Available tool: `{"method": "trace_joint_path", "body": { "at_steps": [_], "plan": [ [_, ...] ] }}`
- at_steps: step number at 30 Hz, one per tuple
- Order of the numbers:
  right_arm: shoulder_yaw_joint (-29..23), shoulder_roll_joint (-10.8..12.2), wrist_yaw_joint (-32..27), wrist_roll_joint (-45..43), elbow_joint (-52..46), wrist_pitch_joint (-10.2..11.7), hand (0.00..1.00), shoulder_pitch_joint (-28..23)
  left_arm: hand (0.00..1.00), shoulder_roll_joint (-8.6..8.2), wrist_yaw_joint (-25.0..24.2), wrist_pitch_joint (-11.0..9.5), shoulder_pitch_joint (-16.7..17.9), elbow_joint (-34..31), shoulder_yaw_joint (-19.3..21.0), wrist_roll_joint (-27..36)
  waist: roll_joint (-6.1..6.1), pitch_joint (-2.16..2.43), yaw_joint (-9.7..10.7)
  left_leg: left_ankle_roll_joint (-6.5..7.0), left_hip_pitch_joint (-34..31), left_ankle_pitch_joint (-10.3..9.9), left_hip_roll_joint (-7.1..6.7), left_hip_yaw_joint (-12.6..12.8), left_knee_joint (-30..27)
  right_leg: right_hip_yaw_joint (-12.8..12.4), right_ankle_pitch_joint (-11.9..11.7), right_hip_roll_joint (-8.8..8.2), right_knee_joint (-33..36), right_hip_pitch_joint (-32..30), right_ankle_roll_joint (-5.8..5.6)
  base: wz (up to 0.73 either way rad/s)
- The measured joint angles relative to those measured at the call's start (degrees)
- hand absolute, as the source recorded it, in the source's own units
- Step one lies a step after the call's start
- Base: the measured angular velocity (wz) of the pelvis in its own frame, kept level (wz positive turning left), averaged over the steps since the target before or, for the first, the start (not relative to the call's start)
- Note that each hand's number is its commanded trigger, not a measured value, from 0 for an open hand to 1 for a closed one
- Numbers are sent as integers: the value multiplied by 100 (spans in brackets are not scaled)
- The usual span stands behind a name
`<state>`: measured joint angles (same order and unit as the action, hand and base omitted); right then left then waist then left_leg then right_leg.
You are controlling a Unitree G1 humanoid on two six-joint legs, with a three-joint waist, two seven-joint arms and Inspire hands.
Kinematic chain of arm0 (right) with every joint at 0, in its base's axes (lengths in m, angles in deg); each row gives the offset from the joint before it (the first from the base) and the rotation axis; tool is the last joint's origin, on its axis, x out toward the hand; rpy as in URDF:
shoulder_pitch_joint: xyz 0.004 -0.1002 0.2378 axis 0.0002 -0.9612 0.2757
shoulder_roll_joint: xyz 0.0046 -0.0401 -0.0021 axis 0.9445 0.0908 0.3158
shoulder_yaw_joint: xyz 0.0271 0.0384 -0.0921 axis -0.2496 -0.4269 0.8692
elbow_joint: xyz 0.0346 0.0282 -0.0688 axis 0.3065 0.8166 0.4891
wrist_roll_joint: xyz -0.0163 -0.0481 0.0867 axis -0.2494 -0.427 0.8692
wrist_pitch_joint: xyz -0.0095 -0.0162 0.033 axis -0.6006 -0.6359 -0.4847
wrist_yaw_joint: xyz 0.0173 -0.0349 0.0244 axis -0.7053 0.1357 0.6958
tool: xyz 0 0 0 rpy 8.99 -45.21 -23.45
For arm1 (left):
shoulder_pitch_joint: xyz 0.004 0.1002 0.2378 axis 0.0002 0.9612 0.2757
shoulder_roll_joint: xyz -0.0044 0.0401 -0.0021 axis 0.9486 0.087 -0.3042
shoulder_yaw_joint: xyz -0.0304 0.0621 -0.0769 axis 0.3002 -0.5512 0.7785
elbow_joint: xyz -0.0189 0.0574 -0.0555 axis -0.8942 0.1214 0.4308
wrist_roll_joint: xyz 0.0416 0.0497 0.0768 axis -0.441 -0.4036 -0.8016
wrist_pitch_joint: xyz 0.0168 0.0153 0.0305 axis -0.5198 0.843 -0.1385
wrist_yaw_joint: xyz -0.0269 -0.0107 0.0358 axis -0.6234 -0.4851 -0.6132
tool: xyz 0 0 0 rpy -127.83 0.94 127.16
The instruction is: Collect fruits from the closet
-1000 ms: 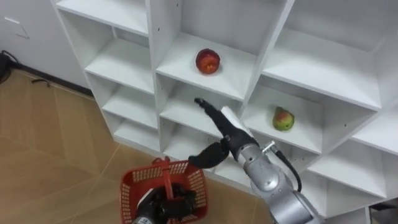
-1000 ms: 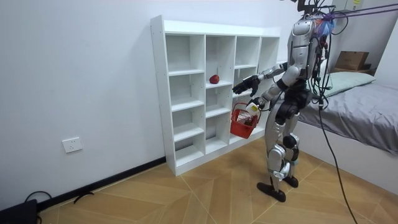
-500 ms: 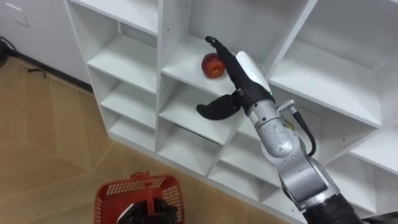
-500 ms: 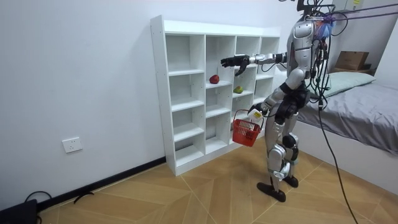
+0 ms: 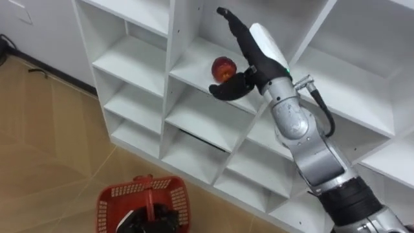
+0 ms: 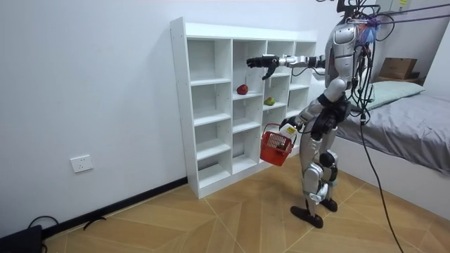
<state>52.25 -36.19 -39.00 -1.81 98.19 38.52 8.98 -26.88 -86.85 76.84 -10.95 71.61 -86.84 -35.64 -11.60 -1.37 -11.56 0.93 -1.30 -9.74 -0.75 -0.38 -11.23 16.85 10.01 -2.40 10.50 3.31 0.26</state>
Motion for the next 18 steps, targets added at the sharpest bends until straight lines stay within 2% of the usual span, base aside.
{"method": "trace_joint_path", "body": {
  "at_steps": [1, 3, 6, 7, 9, 11, 12, 15, 16, 17, 18],
  "plan": [
    [0, -9, 0, -18, 3, 0, 0, 11, 100, 15, -5, 0, -1, 0, 0, -71, -18, 11, -24, 1, 13, 0, -2, -4, -19, 13, 0, -4, 0, 3, 0, 5],
    [2, -11, -1, -90, 74, -5, 0, 10, 100, 25, -66, 29, 10, -1, 65, -108, -37, 4, -52, 1, 5, 0, -11, -61, -19, 64, 0, -8, 0, 41, 0, 11],
    [1, -46, -1, -169, 174, -117, 0, 10, 100, 39, -139, 112, 18, -2, 184, -151, -73, 8, -134, 0, -20, 0, -17, -154, -15, 91, 1, -3, 0, 45, -1, 14],
    [-5, -52, -1, -352, 288, -105, 0, 23, 100, 39, -146, 124, 63, -42, 254, -320, -100, 20, -160, 0, -11, 0, -17, -152, -15, 98, 1, -2, 0, 58, -1, 7],
    [-9, -73, -7, -382, 695, -112, 0, 168, 100, 56, -153, 134, 194, -163, 331, -435, -120, 14, -188, -4, 2, 3, -16, -162, -37, 68, 1, 1, 1, 75, -1, 5],
    [-13, -226, -35, -376, 1161, -128, 0, 308, 100, 89, -177, 104, 230, -218, 352, -429, -194, -43, -292, -11, -12, 13, -26, -230, -55, 83, 1, 0, -1, 74, -1, 8],
    [-17, -238, -37, -375, 1277, -152, 0, 333, 100, 89, -190, 103, 236, -219, 380, -429, -219, -46, -301, -12, -18, 15, -28, -257, -55, 97, 1, 0, -1, 75, -1, 16],
    [-47, -274, -107, -371, 1684, -244, 0, 427, 100, 136, -229, 123, 233, -220, 458, -435, -331, -51, -296, -17, -128, 16, -52, -391, -52, 213, 2, -1, -13, 53, -3, 22],
    [-56, -306, -189, -355, 1903, -241, 0, 478, 100, 159, -230, 156, 234, -286, 482, -435, -395, -41, -307, -21, -190, 19, -63, -434, -63, 239, 2, -1, -51, 36, -3, 21],
    [-56, -355, -250, -335, 2101, -254, 0, 508, 100, 191, -236, 188, 258, -407, 490, -434, -464, -4, -342, -21, -256, 19, -77, -445, -92, 300, 2, -4, -88, -11, -3, 17],
    [-54, -398, -282, -307, 2167, -261, 0, 520, 100, 196, -246, 197, 248, -430, 492, -434, -483, -10, -378, -21, -303, 19, -75, -448, -123, 337, 1, -5, -78, -45, -3, 13]
  ]
}}
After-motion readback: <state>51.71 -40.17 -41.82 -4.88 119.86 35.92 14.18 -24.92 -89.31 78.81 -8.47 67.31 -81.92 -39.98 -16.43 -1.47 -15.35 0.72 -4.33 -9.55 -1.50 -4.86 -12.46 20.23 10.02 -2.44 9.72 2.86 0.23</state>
